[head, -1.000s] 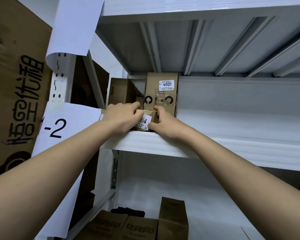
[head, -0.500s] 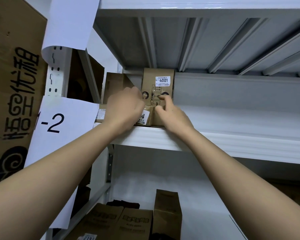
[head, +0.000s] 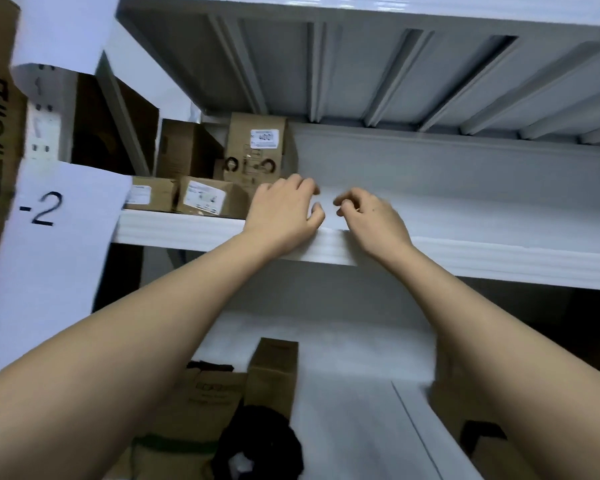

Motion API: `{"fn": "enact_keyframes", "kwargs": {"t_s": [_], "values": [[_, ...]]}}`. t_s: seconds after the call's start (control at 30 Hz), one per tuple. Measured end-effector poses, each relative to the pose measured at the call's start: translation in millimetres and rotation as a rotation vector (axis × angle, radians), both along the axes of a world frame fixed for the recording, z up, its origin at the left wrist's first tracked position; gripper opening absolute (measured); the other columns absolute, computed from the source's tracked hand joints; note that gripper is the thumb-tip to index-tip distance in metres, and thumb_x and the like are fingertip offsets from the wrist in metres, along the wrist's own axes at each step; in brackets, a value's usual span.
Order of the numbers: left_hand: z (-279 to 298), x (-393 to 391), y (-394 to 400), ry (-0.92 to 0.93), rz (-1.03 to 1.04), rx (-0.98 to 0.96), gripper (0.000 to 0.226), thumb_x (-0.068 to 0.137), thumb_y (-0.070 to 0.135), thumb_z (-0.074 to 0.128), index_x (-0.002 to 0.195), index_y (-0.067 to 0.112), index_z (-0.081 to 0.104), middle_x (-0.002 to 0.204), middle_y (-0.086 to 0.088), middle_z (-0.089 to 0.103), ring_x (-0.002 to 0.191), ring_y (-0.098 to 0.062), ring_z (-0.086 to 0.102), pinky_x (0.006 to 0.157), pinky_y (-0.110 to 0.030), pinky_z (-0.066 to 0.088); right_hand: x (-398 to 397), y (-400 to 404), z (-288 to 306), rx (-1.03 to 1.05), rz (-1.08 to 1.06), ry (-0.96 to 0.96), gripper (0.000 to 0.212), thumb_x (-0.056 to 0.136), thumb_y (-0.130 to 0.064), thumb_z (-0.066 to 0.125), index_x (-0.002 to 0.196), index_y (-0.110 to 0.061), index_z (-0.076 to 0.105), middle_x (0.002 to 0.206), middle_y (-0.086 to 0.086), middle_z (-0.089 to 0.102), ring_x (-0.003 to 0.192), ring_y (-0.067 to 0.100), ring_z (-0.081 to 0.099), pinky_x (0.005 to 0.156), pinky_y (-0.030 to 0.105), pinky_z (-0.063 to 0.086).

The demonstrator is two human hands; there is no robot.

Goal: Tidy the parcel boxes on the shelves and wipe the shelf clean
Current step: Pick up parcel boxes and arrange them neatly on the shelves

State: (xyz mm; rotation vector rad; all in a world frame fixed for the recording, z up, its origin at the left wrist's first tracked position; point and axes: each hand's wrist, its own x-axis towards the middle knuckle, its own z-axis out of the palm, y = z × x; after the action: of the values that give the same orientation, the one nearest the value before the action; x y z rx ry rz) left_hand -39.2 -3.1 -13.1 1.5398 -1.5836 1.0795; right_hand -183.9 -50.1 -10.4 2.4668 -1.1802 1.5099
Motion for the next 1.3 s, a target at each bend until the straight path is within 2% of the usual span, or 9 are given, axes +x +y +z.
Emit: {"fn": "enact_keyframes", "kwargs": {"t_s": [0.17,0.3,0.43,0.67,0.8,1.03,1.13,1.3], "values": [[-17.2,-81.0,-14.2,0.051,-0.076,0.031,0.038,0.094,0.033,0.040,0.127,0.017,0.053,0.125,-0.005,0.056,0.114,-0.025,0.052,0.092,-0.036,0.034,-82.6,-5.9,-17.1,-0.100,-0.085,0.077,0.031,0.095,-0.023,0.038,0.116,-0.022,0.061,0.122,-0.004,0.062,0.113,0.020,0.054,0.097,0.038,0.038],[-34.3,-144.3,-22.8,-0.002,-0.175,-0.022,0.051,0.084,0.038,0.031,0.116,0.011,0.060,0.110,-0.009,0.063,0.098,-0.029,0.060,0.082,-0.037,0.042,-145.3,-14.0,-37.6,-0.199,-0.120,0.098,0.031,0.094,-0.021,0.041,0.120,-0.022,0.058,0.121,-0.004,0.059,0.114,0.019,0.050,0.096,0.036,0.033],[-49.8,-196.9,-31.5,-0.057,-0.277,-0.055,0.047,0.077,0.033,0.039,0.109,0.007,0.062,0.102,-0.012,0.063,0.085,-0.032,0.062,0.074,-0.038,0.046,-196.3,-20.2,-60.4,-0.276,-0.133,0.029,0.029,0.093,-0.020,0.043,0.117,-0.021,0.059,0.117,-0.004,0.059,0.111,0.017,0.051,0.094,0.032,0.032],[-94.0,-251.1,-52.3,-0.072,-0.418,0.057,0.058,0.078,0.033,0.045,0.126,0.001,0.053,0.121,-0.015,0.058,0.103,-0.031,0.061,0.081,-0.037,0.048,-251.0,-32.3,-108.2,-0.300,-0.220,0.035,0.030,0.089,-0.025,0.044,0.113,-0.020,0.060,0.110,-0.005,0.061,0.106,0.017,0.054,0.091,0.031,0.032],[-123.4,-271.2,-67.4,-0.144,-0.470,0.101,0.057,0.078,0.031,0.050,0.129,0.004,0.053,0.126,-0.014,0.057,0.114,-0.028,0.057,0.093,-0.036,0.042,-274.3,-40.5,-139.7,-0.215,-0.289,0.078,0.028,0.093,-0.024,0.047,0.118,-0.020,0.058,0.114,-0.004,0.059,0.107,0.015,0.052,0.091,0.028,0.030],[-174.6,-292.4,-91.2,-0.140,-0.513,0.209,0.057,0.080,0.032,0.050,0.132,0.008,0.050,0.128,-0.011,0.054,0.114,-0.025,0.056,0.093,-0.036,0.045,-297.0,-52.1,-195.8,-0.054,-0.389,0.079,0.026,0.095,-0.024,0.045,0.117,-0.021,0.058,0.114,-0.005,0.059,0.108,0.012,0.051,0.095,0.031,0.034],[-194.7,-304.6,-103.4,-0.073,-0.518,0.264,0.057,0.084,0.029,0.055,0.137,0.010,0.045,0.134,-0.009,0.048,0.121,-0.024,0.051,0.098,-0.034,0.042,-309.2,-60.5,-215.2,0.028,-0.415,0.079,0.028,0.096,-0.025,0.046,0.122,-0.022,0.056,0.120,-0.005,0.057,0.114,0.012,0.049,0.098,0.031,0.033],[-234.4,-330.6,-123.8,0.086,-0.467,0.462,0.064,0.090,0.032,0.051,0.147,0.015,0.027,0.147,-0.004,0.030,0.131,-0.019,0.038,0.107,-0.033,0.031,-335.6,-81.1,-247.5,0.228,-0.428,0.144,0.036,0.097,-0.032,0.045,0.132,-0.024,0.047,0.132,-0.004,0.050,0.123,0.013,0.044,0.102,0.034,0.033]]}}
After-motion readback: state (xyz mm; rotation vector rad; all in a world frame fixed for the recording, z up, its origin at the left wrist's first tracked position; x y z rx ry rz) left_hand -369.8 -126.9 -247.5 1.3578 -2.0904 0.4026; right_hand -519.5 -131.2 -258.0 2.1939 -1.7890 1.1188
